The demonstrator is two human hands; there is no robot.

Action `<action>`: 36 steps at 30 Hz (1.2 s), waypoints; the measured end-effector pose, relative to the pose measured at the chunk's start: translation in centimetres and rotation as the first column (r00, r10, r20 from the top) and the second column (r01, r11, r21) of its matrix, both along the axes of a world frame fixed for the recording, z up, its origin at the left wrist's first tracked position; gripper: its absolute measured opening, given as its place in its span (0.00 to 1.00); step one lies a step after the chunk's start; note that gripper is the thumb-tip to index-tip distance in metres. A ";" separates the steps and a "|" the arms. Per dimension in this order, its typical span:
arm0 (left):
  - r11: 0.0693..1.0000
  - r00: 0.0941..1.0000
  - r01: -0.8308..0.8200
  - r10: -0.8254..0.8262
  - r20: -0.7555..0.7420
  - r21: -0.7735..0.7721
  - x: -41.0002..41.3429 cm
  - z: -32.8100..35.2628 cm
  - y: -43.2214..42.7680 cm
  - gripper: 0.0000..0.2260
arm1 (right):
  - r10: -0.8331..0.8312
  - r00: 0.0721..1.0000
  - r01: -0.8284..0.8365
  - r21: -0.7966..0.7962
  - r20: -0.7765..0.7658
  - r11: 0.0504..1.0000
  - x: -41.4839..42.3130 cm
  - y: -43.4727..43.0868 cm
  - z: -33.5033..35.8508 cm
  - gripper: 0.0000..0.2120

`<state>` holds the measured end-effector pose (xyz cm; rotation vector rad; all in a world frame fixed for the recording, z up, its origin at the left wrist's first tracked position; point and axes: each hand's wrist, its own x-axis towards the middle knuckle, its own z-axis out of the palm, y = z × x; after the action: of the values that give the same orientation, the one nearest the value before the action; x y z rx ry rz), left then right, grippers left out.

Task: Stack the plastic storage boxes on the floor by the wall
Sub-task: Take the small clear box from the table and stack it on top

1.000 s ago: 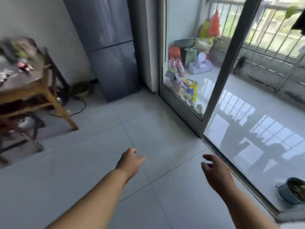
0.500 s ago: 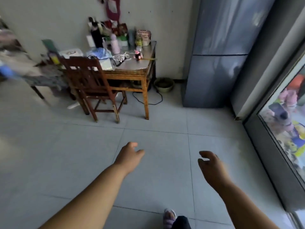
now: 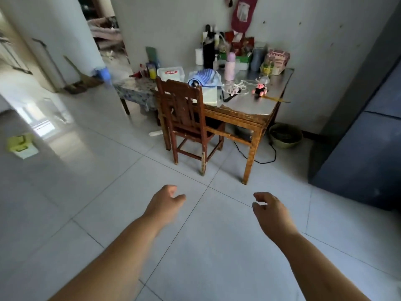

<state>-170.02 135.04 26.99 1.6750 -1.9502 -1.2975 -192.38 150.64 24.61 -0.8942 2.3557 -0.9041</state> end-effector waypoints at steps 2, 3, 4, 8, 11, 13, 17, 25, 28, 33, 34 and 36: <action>1.000 1.000 -0.029 0.029 -0.004 -0.005 0.1 0.1 -2.7 0.24 | 0.039 0.999 -0.039 0.003 0.005 0.999 0.0 -3.6 0.2 0.15; 0.999 0.999 -0.049 0.049 -0.009 -0.006 0.3 -0.1 -4.6 0.24 | 0.062 0.998 -0.063 0.009 0.007 0.998 0.0 -6.0 0.0 0.15; 0.998 0.998 -0.063 0.063 -0.013 -0.005 0.4 -0.3 -6.4 0.24 | 0.079 0.997 -0.079 0.015 0.006 0.997 0.0 -8.2 -0.1 0.15; 0.997 0.997 -0.078 0.078 -0.012 0.001 1.2 -1.1 -14.5 0.24 | 0.122 0.993 -0.122 0.024 0.001 0.992 0.5 -17.2 -0.9 0.15; 0.997 0.997 -0.081 0.081 -0.014 0.013 1.9 -1.2 -20.7 0.24 | 0.140 0.990 -0.139 0.046 -0.009 0.989 1.0 -23.4 -1.3 0.14; 0.995 0.996 -0.092 0.092 -0.009 0.031 2.7 -1.4 -25.7 0.23 | 0.136 0.991 -0.136 0.063 -0.002 0.989 1.4 -28.6 -1.6 0.13; 0.994 0.994 -0.105 0.105 0.013 0.036 4.0 -1.0 -33.6 0.22 | 0.141 0.990 -0.141 0.058 0.012 0.988 2.2 -36.4 -1.4 0.12; 0.991 0.992 -0.127 0.127 0.016 0.039 3.1 -0.9 -49.8 0.21 | 0.196 0.979 -0.198 0.056 0.049 0.979 2.0 -53.1 -0.7 0.13; 0.991 0.991 -0.133 0.133 0.006 0.022 1.4 -1.2 -56.7 0.20 | 0.197 0.979 -0.199 0.043 0.044 0.979 0.8 -60.2 -0.9 0.14; 0.990 0.990 -0.139 0.139 -0.007 -0.001 -1.8 -0.6 -68.2 0.20 | 0.250 0.967 -0.250 -0.006 0.047 0.968 -1.6 -72.7 -1.0 0.13; 0.990 0.990 -0.144 0.144 -0.010 0.000 -2.4 -0.5 -70.3 0.20 | 0.258 0.965 -0.258 -0.010 0.040 0.966 -2.1 -74.7 -0.8 0.13; 0.989 0.989 -0.148 0.148 -0.017 -0.018 -3.7 0.1 -74.2 0.19 | 0.284 0.959 -0.283 -0.032 0.008 0.958 -2.9 -78.2 0.2 0.12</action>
<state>-173.70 60.82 27.11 1.7578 -1.7853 -1.2303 -195.33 72.39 24.81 -1.1982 2.1348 -0.8264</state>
